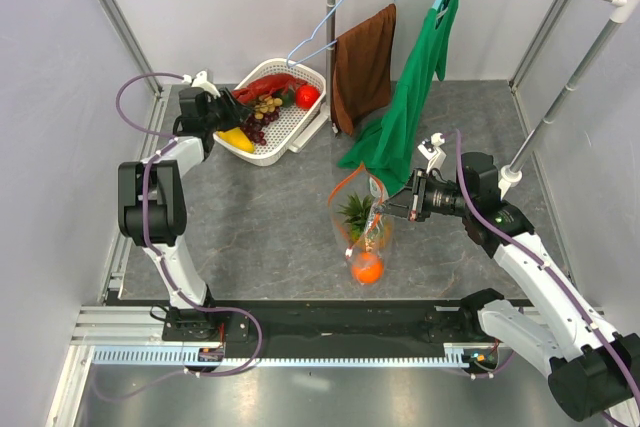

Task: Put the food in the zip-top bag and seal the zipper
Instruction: Pick up the fake fruit from the bin.

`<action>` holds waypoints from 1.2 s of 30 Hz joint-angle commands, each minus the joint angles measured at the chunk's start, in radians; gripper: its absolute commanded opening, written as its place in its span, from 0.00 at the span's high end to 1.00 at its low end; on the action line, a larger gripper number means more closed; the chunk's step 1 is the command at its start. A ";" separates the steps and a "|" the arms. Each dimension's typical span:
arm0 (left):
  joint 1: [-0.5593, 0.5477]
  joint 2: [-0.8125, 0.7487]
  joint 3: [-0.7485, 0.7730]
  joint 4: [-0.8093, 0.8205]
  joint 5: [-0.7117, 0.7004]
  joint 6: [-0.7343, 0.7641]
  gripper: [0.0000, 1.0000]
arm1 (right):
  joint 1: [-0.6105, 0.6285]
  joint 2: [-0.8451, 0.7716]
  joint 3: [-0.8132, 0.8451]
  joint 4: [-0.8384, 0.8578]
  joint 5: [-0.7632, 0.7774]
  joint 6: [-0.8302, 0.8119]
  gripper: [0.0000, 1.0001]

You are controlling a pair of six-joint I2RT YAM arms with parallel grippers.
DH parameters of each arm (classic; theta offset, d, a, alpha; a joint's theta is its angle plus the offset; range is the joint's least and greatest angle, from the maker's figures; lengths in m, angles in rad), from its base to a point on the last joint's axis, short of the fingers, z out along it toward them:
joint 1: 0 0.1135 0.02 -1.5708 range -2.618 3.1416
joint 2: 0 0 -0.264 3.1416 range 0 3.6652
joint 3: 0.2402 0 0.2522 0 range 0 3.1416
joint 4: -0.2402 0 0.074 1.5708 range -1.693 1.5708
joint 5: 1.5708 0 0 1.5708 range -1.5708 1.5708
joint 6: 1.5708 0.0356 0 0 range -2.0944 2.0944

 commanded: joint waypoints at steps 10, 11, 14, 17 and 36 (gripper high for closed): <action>0.002 -0.103 -0.078 0.073 0.059 -0.046 0.98 | -0.002 -0.007 0.005 0.022 0.010 -0.021 1.00; 0.002 -0.121 -0.092 0.064 0.063 -0.045 0.98 | -0.002 -0.008 0.005 0.022 0.011 -0.021 1.00; 0.003 -0.204 -0.145 0.050 0.068 -0.031 0.98 | -0.002 -0.010 0.000 0.024 0.011 -0.022 1.00; 0.003 -0.289 -0.188 0.025 0.066 -0.014 0.98 | -0.003 -0.010 -0.001 0.027 0.011 -0.019 1.00; 0.003 -0.574 -0.165 -0.257 0.201 0.201 0.98 | -0.002 -0.025 -0.012 0.041 0.023 -0.015 1.00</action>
